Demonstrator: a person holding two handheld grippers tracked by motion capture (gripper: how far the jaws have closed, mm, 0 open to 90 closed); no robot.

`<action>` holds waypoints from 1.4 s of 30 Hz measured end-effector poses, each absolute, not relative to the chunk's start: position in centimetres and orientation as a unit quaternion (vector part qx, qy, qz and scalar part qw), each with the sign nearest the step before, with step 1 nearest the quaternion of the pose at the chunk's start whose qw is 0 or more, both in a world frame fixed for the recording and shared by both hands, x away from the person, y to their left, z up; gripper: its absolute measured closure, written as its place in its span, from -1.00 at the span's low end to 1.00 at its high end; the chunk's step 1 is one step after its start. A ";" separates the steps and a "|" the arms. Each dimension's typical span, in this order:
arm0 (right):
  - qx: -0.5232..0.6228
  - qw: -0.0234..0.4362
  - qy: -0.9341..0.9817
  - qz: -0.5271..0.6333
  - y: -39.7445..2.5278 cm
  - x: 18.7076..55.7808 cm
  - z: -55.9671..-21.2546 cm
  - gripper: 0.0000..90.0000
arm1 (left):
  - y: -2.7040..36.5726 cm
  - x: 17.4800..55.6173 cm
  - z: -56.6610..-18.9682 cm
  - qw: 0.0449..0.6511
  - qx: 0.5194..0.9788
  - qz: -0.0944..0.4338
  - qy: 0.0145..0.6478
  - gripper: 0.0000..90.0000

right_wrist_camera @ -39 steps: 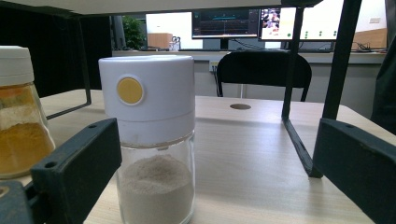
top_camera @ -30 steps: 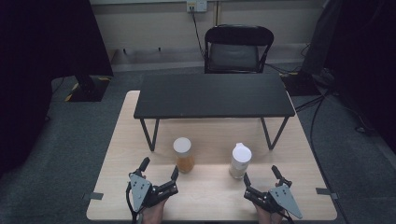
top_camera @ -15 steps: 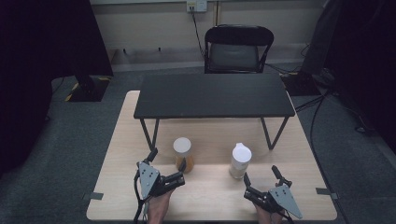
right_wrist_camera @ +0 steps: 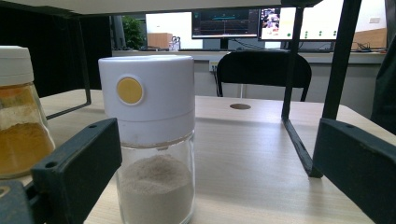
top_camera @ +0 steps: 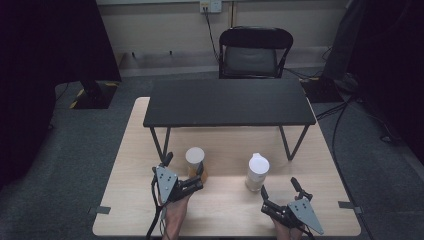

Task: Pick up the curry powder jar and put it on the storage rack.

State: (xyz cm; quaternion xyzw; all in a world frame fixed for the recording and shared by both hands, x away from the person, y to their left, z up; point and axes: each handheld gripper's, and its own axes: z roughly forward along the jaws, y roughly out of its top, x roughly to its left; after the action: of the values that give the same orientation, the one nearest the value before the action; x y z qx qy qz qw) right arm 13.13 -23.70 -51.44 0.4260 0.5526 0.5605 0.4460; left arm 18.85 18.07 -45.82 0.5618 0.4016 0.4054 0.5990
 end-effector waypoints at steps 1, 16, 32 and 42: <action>0.426 0.446 0.553 0.560 -23.7 13.1 -51.4 -1.00 | 17.9 19.1 -45.9 0.598 0.564 0.403 0.403 -1.00; 0.425 0.446 0.553 0.561 -23.7 13.1 -51.4 -1.00 | 16.5 20.8 -46.8 0.584 0.587 0.383 0.409 -0.82; 0.425 0.445 0.554 0.561 -23.8 13.1 -51.4 -1.00 | 16.4 21.5 -47.0 0.573 0.593 0.379 0.421 -0.34; 0.424 0.445 0.554 0.561 -23.8 13.1 -51.4 -1.00 | 16.3 21.5 -47.2 0.571 0.592 0.385 0.418 -0.25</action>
State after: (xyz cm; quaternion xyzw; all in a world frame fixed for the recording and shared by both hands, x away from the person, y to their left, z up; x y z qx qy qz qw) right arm 13.15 -23.78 -51.44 0.4245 0.5538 0.5615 0.4448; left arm 21.47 16.33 -47.20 0.5923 0.4183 0.3854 0.5707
